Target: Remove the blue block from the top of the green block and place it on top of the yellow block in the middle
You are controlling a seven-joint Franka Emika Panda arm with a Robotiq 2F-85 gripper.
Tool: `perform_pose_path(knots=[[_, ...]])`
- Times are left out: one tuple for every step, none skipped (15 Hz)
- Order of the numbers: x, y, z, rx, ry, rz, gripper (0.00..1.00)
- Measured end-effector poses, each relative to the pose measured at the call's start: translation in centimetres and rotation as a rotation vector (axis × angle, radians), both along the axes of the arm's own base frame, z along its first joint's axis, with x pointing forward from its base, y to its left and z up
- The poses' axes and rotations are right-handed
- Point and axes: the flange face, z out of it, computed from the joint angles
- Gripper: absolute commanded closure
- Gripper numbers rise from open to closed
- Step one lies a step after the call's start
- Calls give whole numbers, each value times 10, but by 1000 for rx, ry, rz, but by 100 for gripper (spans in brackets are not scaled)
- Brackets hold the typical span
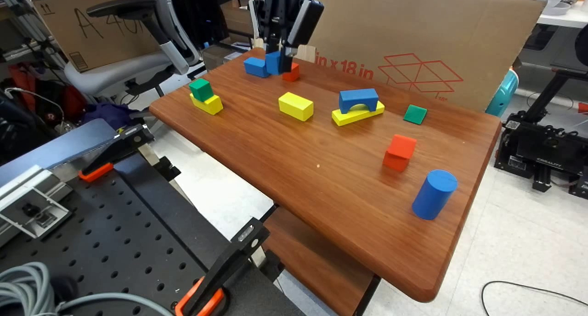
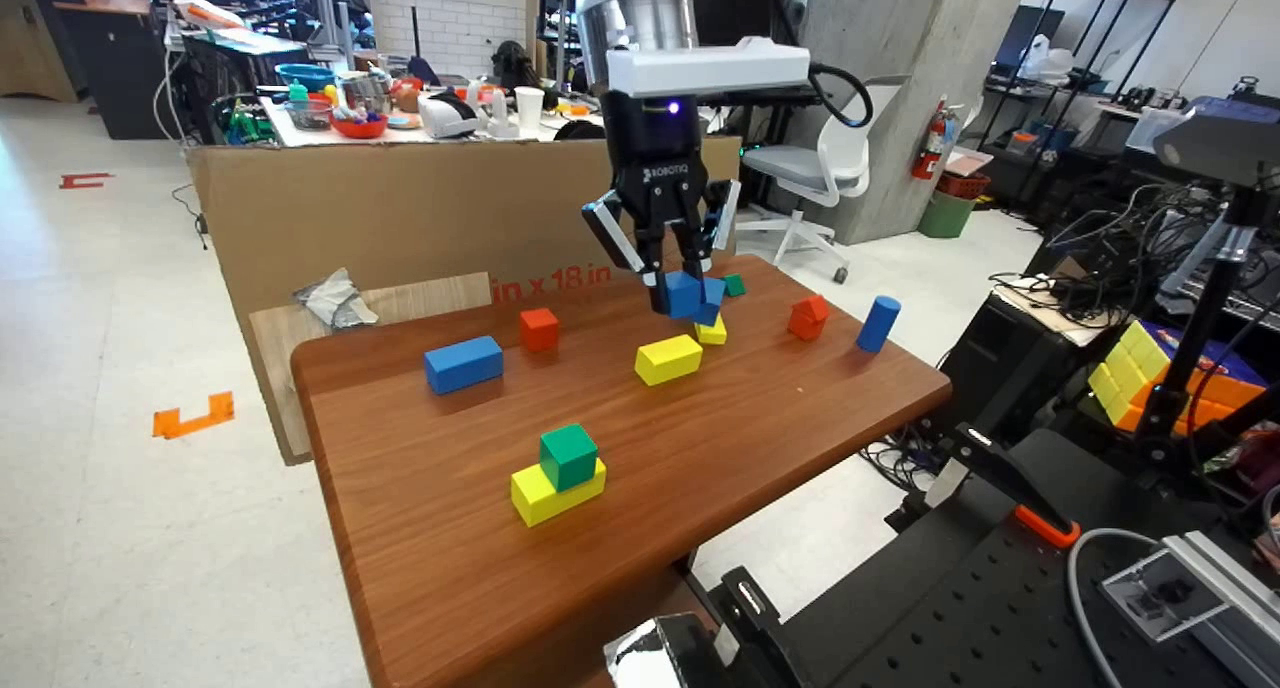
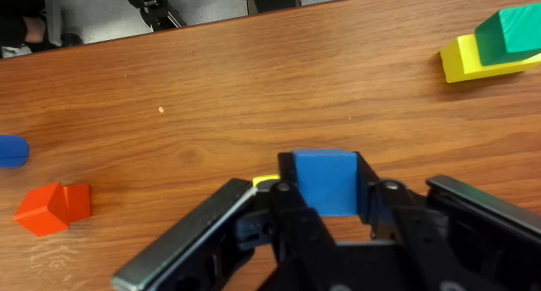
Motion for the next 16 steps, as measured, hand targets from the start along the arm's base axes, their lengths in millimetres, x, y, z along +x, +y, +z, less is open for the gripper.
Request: perform_pose_path(knots=[[3,-3,-4,-6,8,-8,92],[6,-5,-8,-14,18,-18,92],[9,-8,-12,-21,27,-27,92],[11,-10,-17,-29,39,-37,92],[14,-12,-21,-38,50,-48,92],[16,-14,-25,-46,59,-59,92],[18,-17,-29,-56,70,-71,92],[20,-19,-34,-66,80,-83,92],[21,-21,-38,-76,91,-94,92],[23,-23,-42,-84,101,-103,92],[24,-23,-46,-90,108,-110,92],[26,-23,-50,-95,116,-115,92],[27,-23,-53,-99,122,-118,92],[28,-22,-55,-102,125,-119,92],[29,-20,-58,-105,126,-119,92],[31,-18,-59,-105,125,-116,92]])
